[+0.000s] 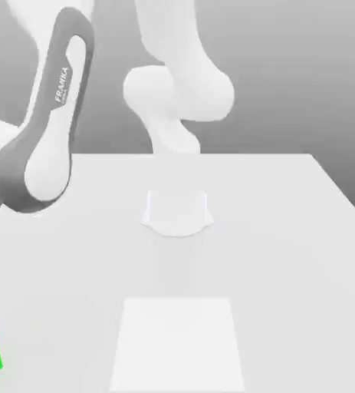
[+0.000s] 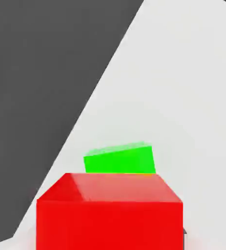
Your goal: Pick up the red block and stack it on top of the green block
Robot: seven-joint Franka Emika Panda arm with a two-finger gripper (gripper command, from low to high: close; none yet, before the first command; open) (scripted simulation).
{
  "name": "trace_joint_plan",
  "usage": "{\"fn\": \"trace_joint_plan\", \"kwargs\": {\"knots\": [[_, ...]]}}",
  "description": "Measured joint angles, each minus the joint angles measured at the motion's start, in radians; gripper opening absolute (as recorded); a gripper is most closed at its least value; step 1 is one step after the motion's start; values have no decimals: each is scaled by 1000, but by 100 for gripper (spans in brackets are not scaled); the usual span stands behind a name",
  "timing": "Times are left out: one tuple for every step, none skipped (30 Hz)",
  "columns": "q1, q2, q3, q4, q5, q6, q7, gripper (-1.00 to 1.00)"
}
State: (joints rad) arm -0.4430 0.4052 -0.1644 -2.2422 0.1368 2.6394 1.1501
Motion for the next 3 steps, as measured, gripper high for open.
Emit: {"fn": "trace_joint_plan", "kwargs": {"knots": [[0, 0, 0, 0, 0, 0, 0, 100], [0, 0, 0, 0, 0, 0, 0, 100], [0, 0, 0, 0, 0, 0, 0, 100]]}}
